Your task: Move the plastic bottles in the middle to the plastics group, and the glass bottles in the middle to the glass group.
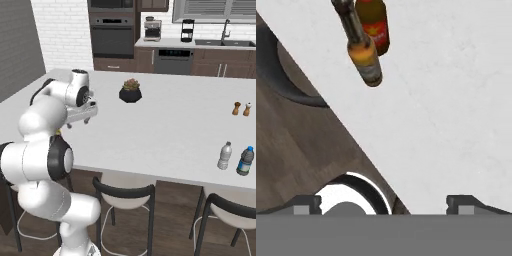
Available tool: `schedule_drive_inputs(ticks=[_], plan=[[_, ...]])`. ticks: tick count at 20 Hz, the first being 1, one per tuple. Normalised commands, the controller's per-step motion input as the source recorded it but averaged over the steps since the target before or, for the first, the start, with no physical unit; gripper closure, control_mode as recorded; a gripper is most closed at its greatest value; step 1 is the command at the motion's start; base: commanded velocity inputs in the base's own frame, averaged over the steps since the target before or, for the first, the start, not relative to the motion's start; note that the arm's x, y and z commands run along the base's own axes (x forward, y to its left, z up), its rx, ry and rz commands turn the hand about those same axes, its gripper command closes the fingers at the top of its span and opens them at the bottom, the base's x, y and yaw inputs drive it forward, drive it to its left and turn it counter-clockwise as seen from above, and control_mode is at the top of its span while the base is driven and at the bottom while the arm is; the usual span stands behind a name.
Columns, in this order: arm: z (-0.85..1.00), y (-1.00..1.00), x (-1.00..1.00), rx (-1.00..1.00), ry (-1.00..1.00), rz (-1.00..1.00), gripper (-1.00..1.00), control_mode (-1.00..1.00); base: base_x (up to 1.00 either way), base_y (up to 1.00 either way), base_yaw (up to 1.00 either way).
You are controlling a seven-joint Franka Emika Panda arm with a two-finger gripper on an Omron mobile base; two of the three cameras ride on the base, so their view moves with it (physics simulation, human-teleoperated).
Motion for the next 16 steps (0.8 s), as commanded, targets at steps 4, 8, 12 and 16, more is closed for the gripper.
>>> schedule_drive_inputs(ticks=[4, 8, 12, 16], plan=[[0.00, -0.73, -0.36, 0.00, 0.05, -0.44, -1.00, -1.00, 0.00, 0.00, 0.00], [0.02, -0.53, -0.49, 0.00, 0.10, -0.47, -1.00, -1.00, 0.00, 0.00, 0.00], [0.02, -0.30, -0.68, 0.00, 0.01, -0.50, -1.00, -1.00, 0.00, 0.00, 0.00], [0.00, -0.12, -0.83, 0.00, -0.02, -0.52, -1.00, -1.00, 0.00, 0.00, 0.00]])
